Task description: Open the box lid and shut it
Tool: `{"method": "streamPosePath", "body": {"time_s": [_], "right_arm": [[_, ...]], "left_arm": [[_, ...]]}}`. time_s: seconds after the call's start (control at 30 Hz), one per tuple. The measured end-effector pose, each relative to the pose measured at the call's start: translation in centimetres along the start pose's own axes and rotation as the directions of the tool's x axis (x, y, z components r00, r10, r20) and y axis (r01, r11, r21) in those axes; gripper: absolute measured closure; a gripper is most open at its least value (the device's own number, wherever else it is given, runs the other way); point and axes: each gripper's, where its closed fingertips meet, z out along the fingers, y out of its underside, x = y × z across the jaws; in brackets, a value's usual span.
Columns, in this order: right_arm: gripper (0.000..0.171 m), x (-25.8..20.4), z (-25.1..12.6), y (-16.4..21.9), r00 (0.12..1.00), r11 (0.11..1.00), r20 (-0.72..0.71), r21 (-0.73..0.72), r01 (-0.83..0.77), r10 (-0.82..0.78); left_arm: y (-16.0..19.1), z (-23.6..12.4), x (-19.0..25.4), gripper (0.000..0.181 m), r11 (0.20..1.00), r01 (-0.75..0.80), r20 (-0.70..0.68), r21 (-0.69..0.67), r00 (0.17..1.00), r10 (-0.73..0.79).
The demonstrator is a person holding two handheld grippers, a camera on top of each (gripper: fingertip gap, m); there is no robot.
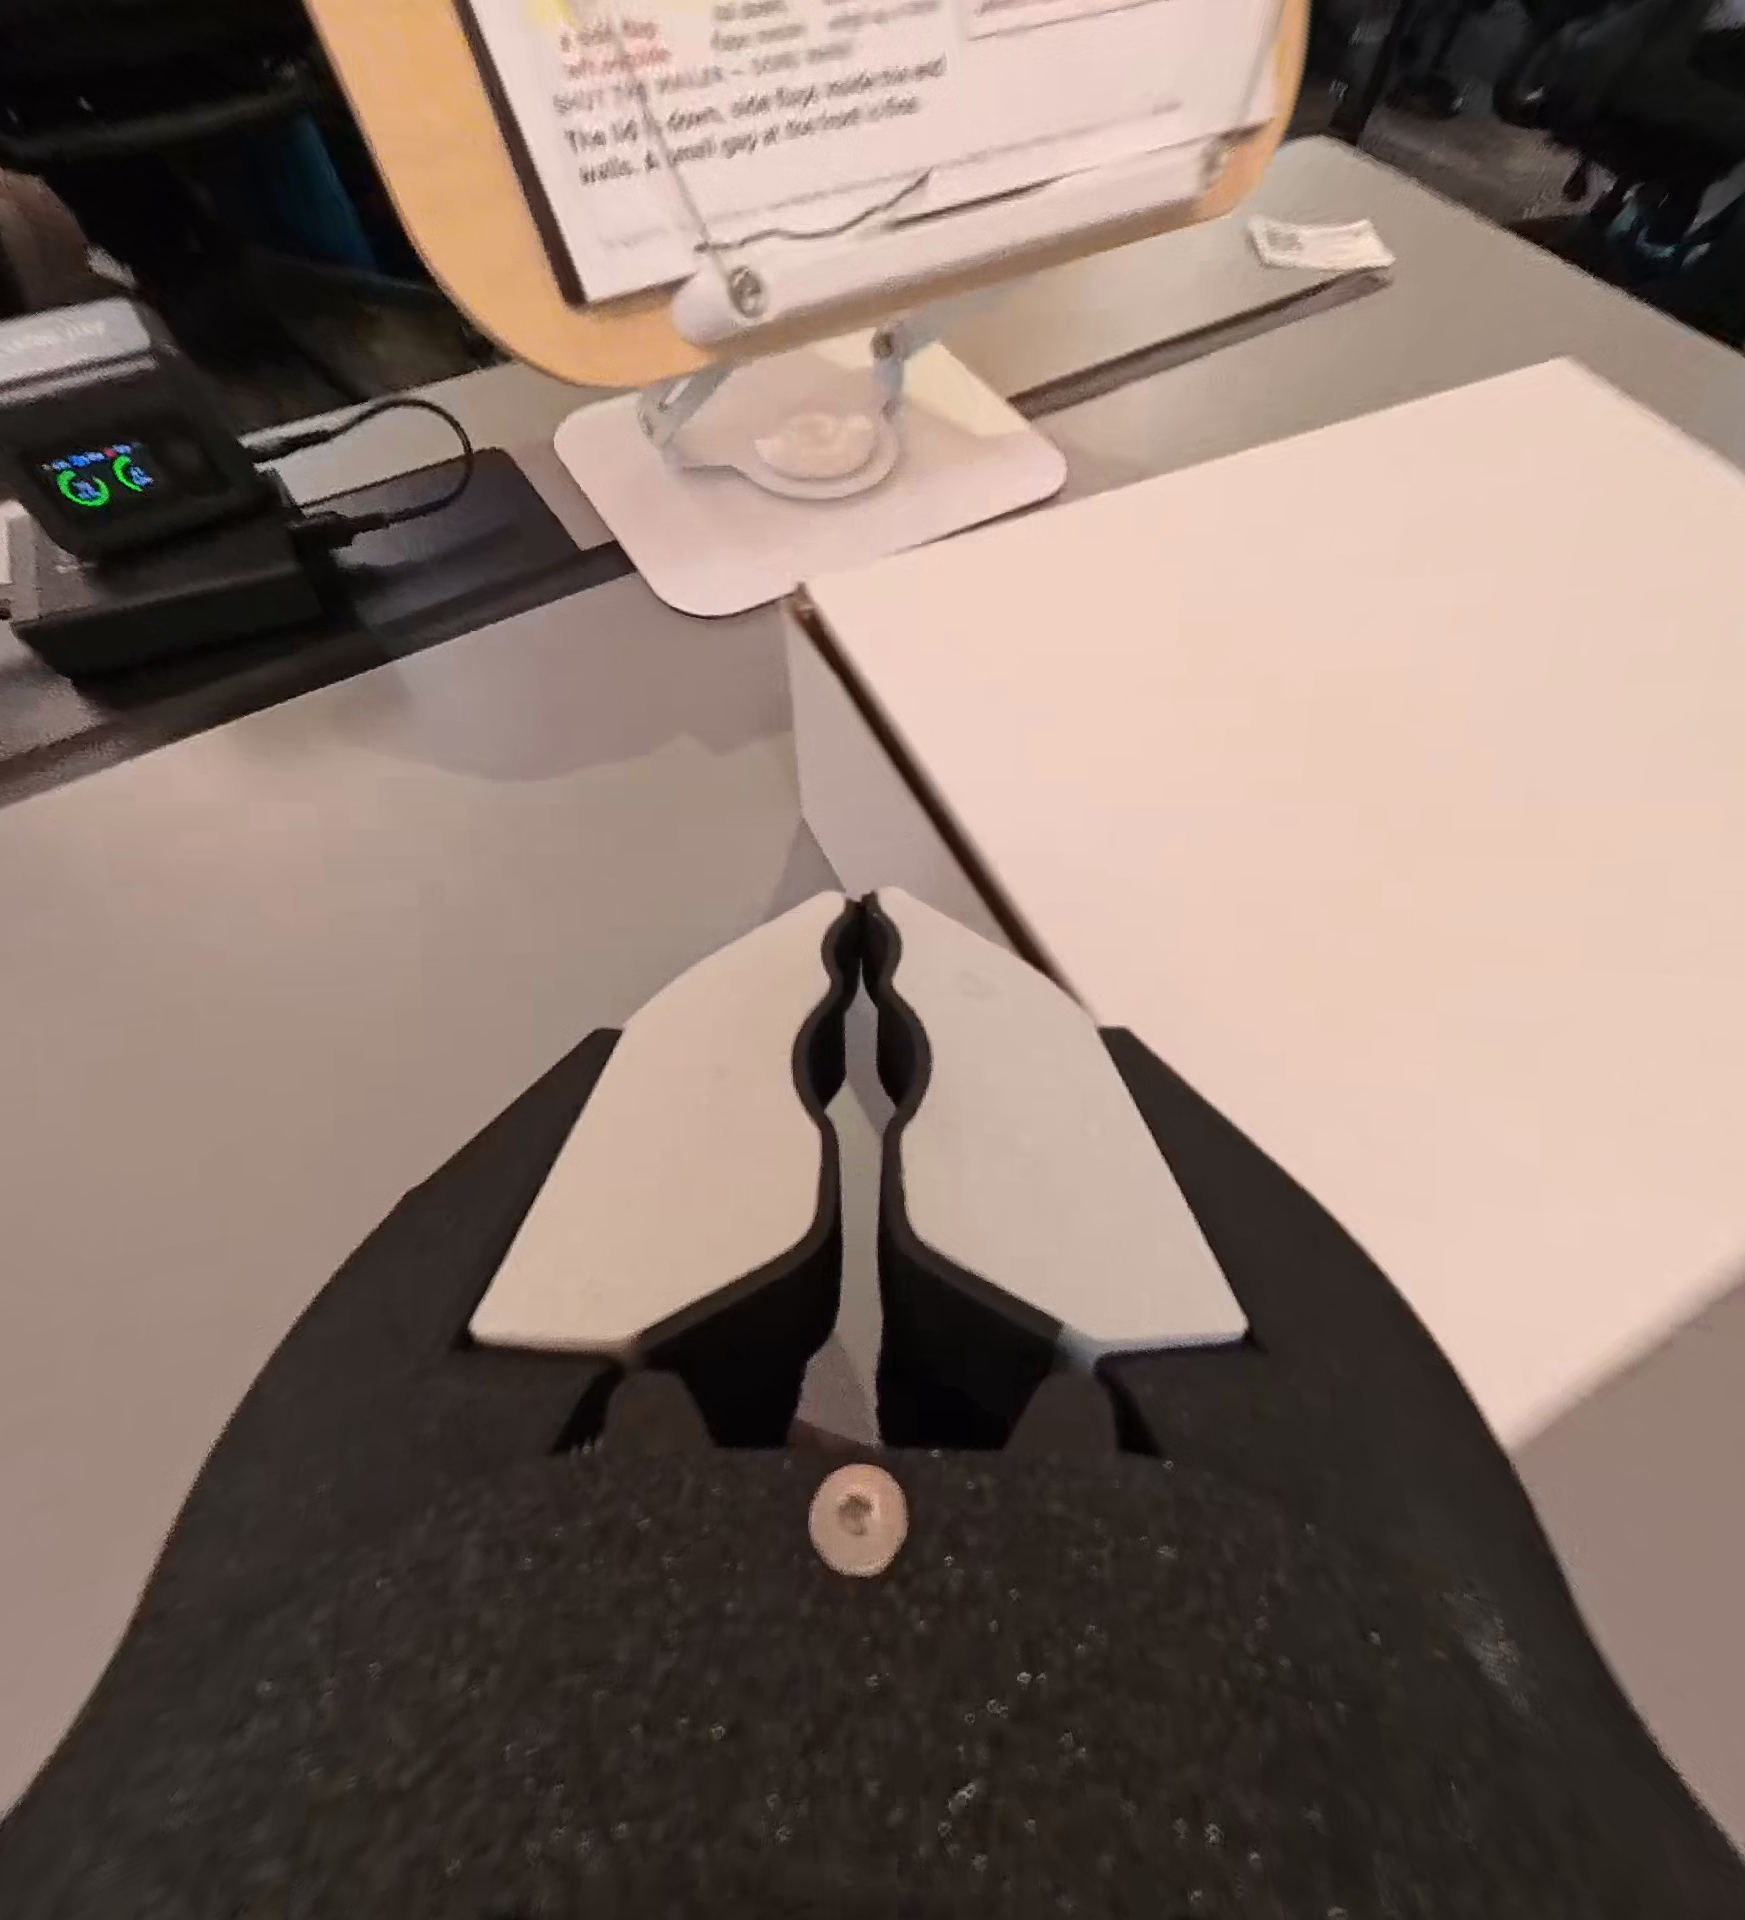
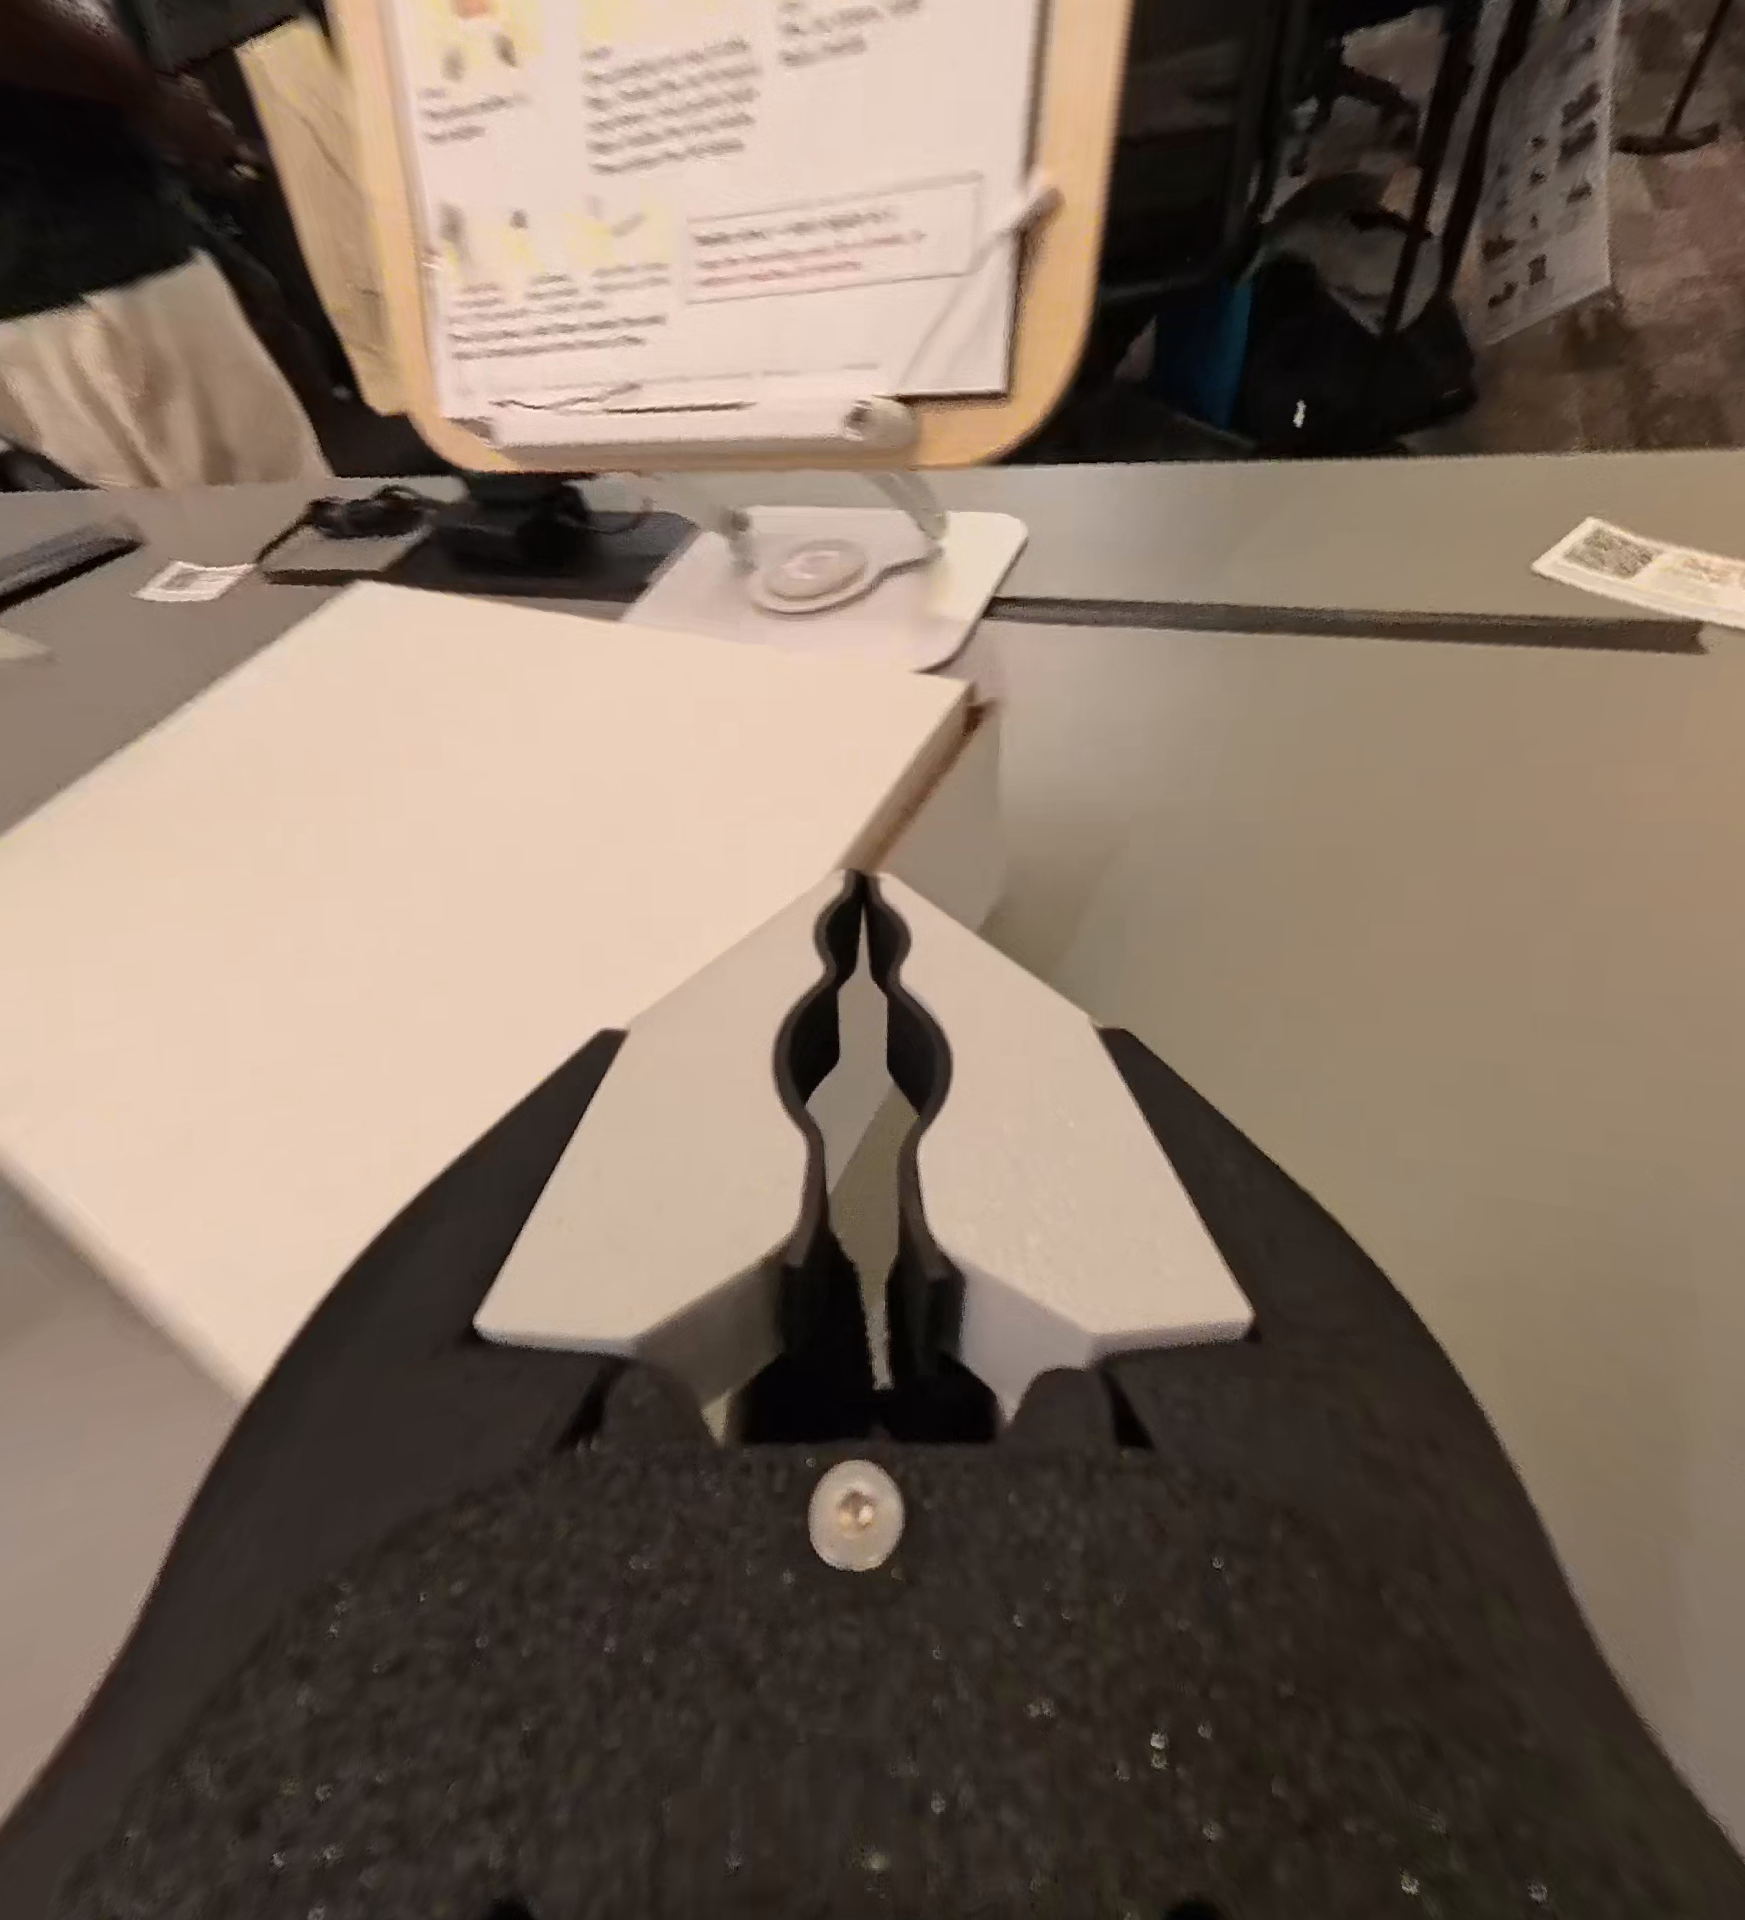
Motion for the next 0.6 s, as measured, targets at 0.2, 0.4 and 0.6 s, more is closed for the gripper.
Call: {"method": "streamPosePath", "body": {"time_s": [0.2, 0.4, 0.6], "right_arm": [[0.171, 4.8, 7.6, 1.8, 0.997, 0.991, -0.036, -0.107, -0.077, 0.073], [0.171, 5.4, 11.0, 2.1, 0.997, 0.992, -0.016, -0.1, -0.076, 0.075], [0.171, 5.1, 12.5, 2.2, 0.995, 0.991, 0.022, -0.104, -0.09, 0.093]], "left_arm": [[0.2, 8.2, -3.9, 0.181, 0.995, 0.063, -0.002, -0.075, 0.998, -0.063], [-0.4, 11.9, -3.9, 0.181, 0.989, 0.143, -0.092, -0.038, 0.985, -0.146], [-0.4, 13.1, -2.9, 0.181, 0.994, 0.108, -0.127, -0.016, 0.986, -0.11]]}}
